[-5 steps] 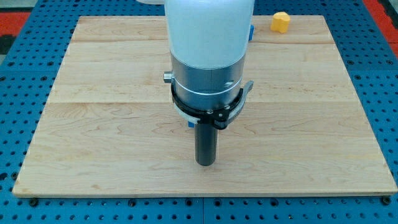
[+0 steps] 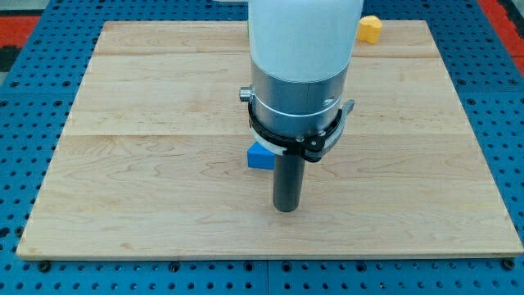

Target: Point your arm slightly right

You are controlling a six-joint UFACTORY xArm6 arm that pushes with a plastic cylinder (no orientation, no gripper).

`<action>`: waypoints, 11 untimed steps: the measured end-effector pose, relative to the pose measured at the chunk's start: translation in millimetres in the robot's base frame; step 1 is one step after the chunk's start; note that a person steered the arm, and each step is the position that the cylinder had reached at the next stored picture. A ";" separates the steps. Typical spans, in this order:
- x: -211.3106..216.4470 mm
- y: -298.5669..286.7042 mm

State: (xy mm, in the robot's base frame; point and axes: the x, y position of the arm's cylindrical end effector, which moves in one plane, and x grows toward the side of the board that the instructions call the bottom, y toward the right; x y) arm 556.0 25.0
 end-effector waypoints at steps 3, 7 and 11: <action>0.0 14.6; 0.0 50.3; 0.0 74.4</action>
